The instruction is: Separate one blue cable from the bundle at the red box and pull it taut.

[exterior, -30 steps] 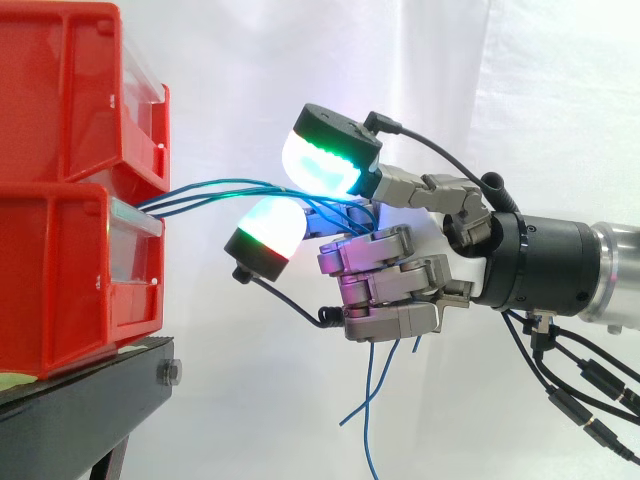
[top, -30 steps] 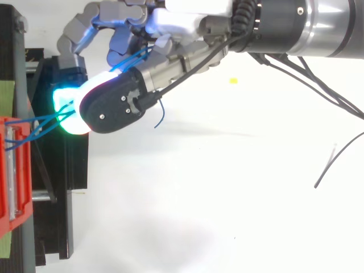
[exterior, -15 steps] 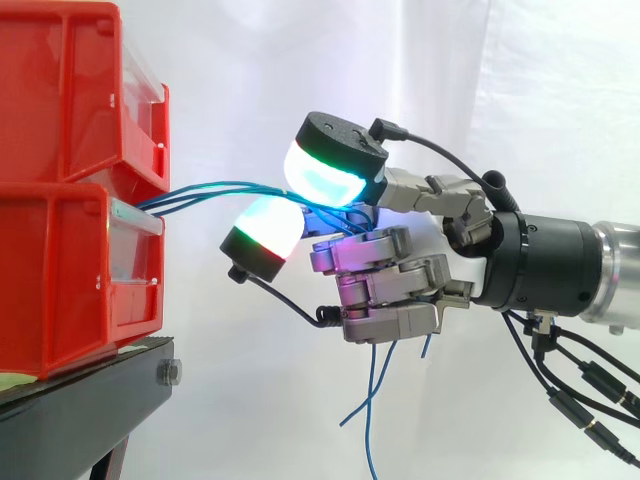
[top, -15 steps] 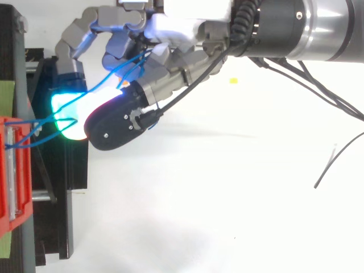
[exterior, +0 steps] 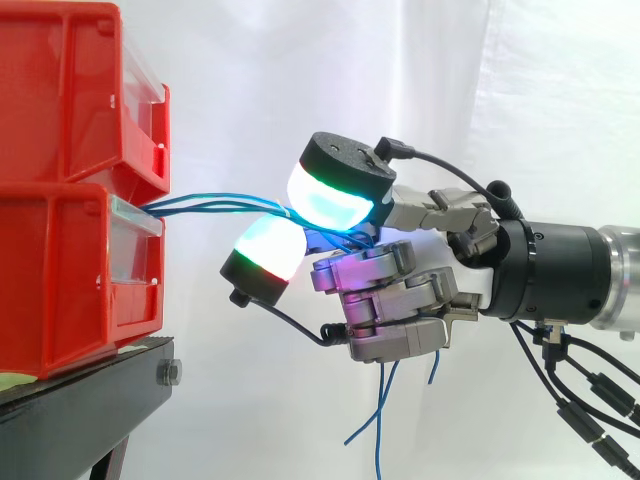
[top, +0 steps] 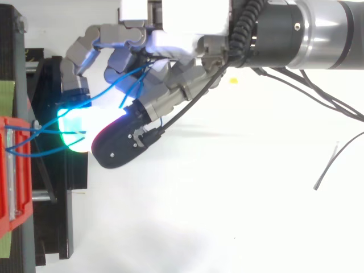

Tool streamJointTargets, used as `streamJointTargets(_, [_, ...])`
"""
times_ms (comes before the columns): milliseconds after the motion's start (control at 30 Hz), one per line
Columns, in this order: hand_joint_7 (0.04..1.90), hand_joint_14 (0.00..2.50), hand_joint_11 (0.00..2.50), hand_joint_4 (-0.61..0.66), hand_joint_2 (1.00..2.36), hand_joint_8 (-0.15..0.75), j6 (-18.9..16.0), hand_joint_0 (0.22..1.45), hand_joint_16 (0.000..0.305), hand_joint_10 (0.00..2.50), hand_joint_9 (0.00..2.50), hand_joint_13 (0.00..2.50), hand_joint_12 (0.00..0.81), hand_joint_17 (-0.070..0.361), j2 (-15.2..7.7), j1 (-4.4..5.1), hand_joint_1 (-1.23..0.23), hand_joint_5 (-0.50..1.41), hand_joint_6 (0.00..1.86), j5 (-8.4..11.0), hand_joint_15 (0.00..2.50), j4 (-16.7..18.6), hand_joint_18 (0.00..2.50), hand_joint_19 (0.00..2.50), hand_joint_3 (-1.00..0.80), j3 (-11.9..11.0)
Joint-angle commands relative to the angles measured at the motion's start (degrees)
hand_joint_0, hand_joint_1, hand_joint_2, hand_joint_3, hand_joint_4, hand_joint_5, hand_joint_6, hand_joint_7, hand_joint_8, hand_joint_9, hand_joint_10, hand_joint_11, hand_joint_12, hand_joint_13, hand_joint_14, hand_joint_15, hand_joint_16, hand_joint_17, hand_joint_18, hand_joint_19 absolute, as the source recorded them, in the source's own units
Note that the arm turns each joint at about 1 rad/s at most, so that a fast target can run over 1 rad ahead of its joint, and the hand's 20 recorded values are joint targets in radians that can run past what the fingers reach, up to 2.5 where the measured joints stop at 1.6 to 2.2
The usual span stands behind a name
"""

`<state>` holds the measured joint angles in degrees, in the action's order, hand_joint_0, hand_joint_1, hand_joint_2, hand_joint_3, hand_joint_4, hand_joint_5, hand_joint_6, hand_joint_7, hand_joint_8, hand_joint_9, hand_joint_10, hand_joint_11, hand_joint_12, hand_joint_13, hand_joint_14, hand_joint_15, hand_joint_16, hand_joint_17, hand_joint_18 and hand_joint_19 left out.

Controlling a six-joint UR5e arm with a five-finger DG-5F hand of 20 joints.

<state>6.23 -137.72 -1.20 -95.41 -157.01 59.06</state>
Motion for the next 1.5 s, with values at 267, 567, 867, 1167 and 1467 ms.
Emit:
streamJointTargets(267, [0.89,2.5,1.81,0.15,1.0,0.288,-1.31,0.76,0.055,2.5,1.04,1.44,0.447,0.123,0.0,0.5,-0.9,-0.19,0.96,-0.04,1.3,-0.22,2.24,1.96,-0.5,-0.35])
streamJointTargets(567, [0.92,2.5,1.75,0.15,1.0,0.291,-1.31,0.65,0.053,2.5,1.06,1.44,0.434,0.12,0.0,0.76,-0.85,-0.18,0.95,-0.48,1.33,-1.45,2.2,1.97,-0.5,-1.67])
streamJointTargets(867, [1.01,2.39,1.63,0.14,1.0,0.267,-1.31,0.57,0.051,2.5,1.11,1.47,0.417,0.115,0.0,1.11,-0.83,-0.14,0.92,-0.48,1.31,-1.63,2.1,1.98,-0.5,-1.85])
streamJointTargets(1167, [1.08,2.0,1.45,0.01,1.0,0.281,-1.4,0.47,0.055,2.5,1.22,1.5,0.444,0.123,0.0,1.38,-0.69,-0.11,0.88,-0.48,1.28,-1.8,1.9,1.75,-0.5,-2.11])
streamJointTargets(1467, [1.15,1.36,1.61,-0.05,1.0,0.239,-1.4,0.59,0.044,2.05,1.35,1.56,0.37,0.099,0.0,1.38,-0.55,-0.1,0.85,-0.22,1.52,-1.72,1.83,2.09,-0.5,-2.11])
